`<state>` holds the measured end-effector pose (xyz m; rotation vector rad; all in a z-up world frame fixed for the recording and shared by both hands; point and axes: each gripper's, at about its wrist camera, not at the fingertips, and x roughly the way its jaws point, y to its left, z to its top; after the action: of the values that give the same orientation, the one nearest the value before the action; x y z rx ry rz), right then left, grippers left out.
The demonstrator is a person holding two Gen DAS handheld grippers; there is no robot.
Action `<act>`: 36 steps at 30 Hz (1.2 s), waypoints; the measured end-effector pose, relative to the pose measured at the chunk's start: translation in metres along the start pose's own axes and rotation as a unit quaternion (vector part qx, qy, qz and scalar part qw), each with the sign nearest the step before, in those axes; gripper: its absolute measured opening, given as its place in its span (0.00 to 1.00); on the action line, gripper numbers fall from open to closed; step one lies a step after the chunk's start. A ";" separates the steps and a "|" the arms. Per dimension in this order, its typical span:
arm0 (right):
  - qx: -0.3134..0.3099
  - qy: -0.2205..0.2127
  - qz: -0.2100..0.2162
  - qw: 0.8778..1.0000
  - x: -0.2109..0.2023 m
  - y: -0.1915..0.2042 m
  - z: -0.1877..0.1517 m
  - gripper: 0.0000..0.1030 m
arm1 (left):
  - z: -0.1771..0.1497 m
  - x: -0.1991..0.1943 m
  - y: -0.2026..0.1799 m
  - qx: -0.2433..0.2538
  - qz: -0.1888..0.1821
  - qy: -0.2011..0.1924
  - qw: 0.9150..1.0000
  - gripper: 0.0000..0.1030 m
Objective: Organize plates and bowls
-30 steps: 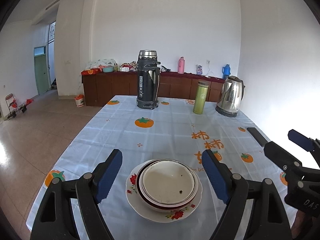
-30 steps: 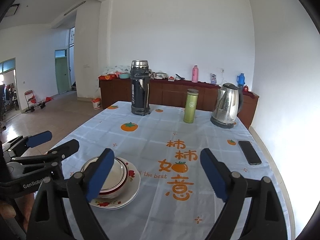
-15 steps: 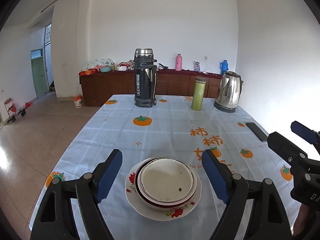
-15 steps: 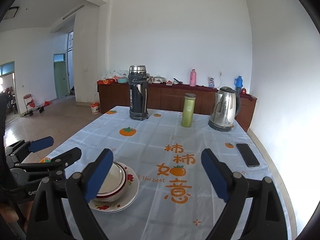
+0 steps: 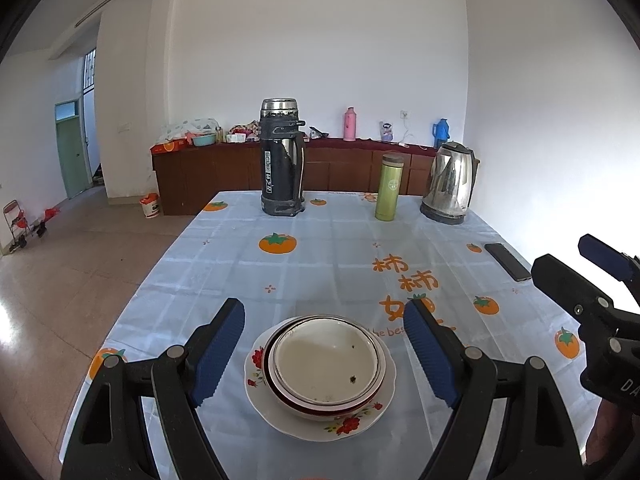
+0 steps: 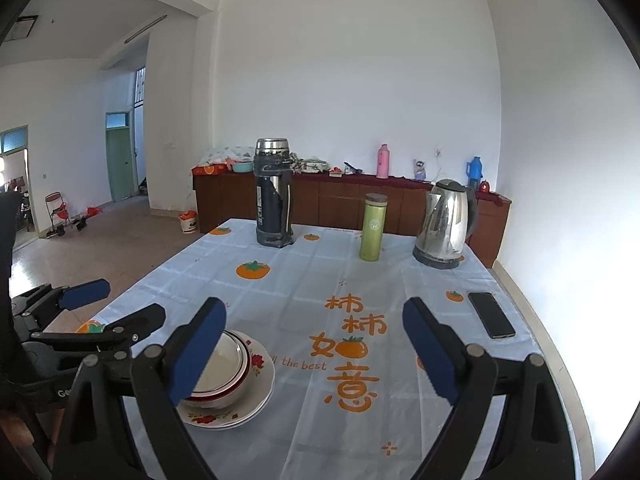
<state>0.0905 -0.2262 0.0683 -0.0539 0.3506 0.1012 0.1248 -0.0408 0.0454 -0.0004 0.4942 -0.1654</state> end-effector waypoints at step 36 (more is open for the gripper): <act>-0.002 -0.001 0.002 1.000 -0.001 -0.001 0.001 0.91 | 0.007 0.000 -0.012 0.016 -0.002 -0.006 1.000 0.81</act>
<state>0.0901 -0.2273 0.0701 -0.0575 0.3480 0.1062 0.1259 -0.0530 0.0517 0.0283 0.4802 -0.1777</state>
